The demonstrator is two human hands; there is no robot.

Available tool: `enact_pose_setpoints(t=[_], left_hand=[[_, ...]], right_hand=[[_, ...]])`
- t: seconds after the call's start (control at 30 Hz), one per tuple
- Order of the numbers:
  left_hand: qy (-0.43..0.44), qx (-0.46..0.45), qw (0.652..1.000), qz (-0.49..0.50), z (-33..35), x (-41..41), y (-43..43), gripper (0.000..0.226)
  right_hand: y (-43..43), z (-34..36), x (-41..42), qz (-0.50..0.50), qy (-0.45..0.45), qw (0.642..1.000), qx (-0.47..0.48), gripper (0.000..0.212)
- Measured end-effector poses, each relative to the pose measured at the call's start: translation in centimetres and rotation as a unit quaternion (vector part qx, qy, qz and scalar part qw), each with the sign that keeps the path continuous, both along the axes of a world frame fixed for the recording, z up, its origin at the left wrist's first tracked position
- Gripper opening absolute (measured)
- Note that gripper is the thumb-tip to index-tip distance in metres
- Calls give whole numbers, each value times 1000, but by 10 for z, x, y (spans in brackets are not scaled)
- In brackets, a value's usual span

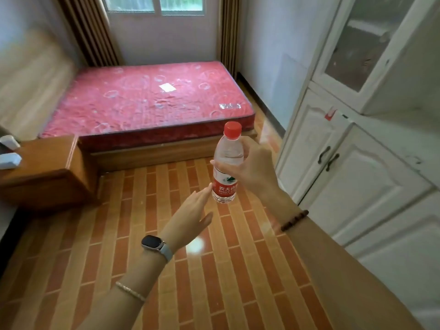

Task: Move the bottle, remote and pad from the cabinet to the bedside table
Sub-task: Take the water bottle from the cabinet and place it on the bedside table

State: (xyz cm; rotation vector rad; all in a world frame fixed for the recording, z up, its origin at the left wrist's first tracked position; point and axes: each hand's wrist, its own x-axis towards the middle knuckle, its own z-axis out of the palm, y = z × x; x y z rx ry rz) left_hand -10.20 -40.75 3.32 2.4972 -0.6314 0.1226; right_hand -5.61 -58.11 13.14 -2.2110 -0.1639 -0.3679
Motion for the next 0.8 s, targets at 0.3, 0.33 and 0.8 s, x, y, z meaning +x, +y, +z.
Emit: enact_pose_setpoints(t=[0.3, 0.33, 0.8], left_hand=[[23, -32, 984, 172, -7, -31, 144, 67], [29, -40, 980, 191, -8, -34, 156, 67], [70, -115, 912, 387, -27, -9, 252, 66]], right_hand=[[168, -13, 21, 174, -8, 984, 28, 63], [183, -14, 24, 191, -10, 981, 29, 64], [332, -38, 99, 374, 1, 925, 65, 62]])
